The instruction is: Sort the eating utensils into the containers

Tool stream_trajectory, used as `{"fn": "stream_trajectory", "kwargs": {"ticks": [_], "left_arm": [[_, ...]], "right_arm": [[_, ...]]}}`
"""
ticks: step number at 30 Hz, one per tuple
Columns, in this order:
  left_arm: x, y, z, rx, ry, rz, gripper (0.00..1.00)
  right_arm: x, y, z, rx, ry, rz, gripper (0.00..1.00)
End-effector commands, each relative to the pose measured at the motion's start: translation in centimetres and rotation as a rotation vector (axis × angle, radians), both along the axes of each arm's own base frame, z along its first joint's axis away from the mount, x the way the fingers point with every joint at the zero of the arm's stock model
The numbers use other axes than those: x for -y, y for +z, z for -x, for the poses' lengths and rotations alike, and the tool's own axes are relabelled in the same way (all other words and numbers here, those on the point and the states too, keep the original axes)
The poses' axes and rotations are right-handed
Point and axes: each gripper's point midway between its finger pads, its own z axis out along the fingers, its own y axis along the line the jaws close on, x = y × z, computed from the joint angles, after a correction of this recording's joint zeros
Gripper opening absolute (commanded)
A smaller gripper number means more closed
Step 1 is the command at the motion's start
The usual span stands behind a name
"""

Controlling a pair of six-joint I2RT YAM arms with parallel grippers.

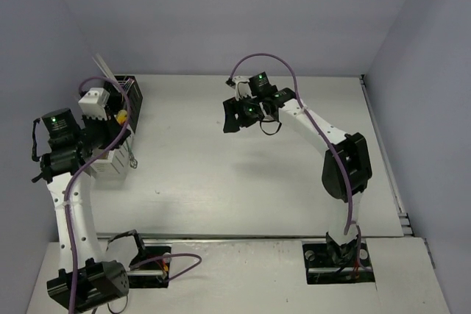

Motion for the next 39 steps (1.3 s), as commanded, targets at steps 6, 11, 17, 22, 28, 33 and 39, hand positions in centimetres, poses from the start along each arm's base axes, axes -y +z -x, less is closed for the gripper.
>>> {"fn": "stream_trajectory", "kwargs": {"ticks": [6, 11, 17, 22, 28, 33, 39], "left_arm": [[-3.0, 4.2, -1.5, 0.058, 0.014, -0.111, 0.0], [-6.2, 3.9, -2.9, 0.034, 0.08, -0.196, 0.0], [-9.1, 4.7, -5.1, 0.11, 0.118, -0.237, 0.0], [-10.0, 6.4, -7.1, 0.202, 0.094, -0.281, 0.0], [-9.3, 6.6, -8.5, 0.315, -0.007, -0.328, 0.0], [-9.9, 4.8, -9.3, 0.315, -0.049, -0.385, 0.0], [-10.4, 1.9, -9.0, 0.254, -0.101, -0.445, 0.0]], "right_arm": [[-0.3, 5.3, -1.4, 0.222, 0.04, -0.014, 0.56], [0.3, 5.0, -1.7, 0.238, 0.033, 0.011, 0.56], [0.4, 4.7, -1.4, 0.224, 0.042, 0.007, 0.54], [1.0, 4.7, -1.7, 0.235, 0.041, 0.014, 0.52], [1.4, 4.8, -2.1, 0.242, 0.036, 0.015, 0.52], [2.0, 5.0, -2.5, 0.248, 0.026, 0.018, 0.52], [2.6, 4.3, -2.8, 0.232, 0.014, 0.024, 0.52]]}}
